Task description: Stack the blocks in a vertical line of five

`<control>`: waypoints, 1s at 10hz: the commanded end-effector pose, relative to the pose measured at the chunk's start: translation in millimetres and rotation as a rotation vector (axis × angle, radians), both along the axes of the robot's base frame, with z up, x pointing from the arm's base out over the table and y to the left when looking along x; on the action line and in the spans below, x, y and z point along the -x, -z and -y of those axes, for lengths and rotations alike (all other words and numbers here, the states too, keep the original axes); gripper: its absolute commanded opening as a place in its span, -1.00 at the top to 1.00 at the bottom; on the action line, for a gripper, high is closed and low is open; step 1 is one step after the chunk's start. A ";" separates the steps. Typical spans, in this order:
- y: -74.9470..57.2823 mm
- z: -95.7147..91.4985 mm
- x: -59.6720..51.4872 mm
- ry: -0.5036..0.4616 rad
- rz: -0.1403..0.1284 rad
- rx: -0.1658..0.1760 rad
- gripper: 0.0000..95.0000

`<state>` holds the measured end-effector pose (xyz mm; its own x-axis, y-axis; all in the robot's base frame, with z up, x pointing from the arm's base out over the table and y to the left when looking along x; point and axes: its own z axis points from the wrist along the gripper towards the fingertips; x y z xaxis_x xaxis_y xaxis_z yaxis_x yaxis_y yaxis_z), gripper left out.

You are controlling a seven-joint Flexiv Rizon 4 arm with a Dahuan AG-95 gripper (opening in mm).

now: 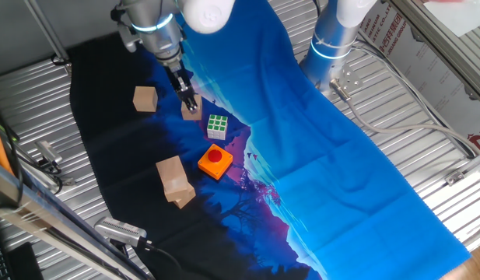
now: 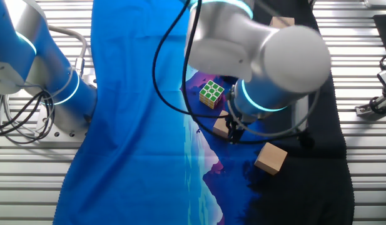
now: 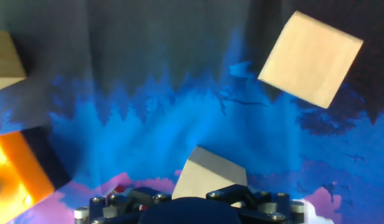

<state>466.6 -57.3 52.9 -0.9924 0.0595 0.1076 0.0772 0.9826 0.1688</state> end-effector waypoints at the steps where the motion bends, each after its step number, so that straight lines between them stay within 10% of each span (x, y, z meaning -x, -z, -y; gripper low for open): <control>1: 6.8 -3.1 5.4 -0.016 -0.005 0.067 -0.60; 2: 5.9 -2.3 5.9 -0.043 -0.012 0.120 -0.60; 10: 0.4 4.1 9.6 -0.035 -0.009 0.095 -1.00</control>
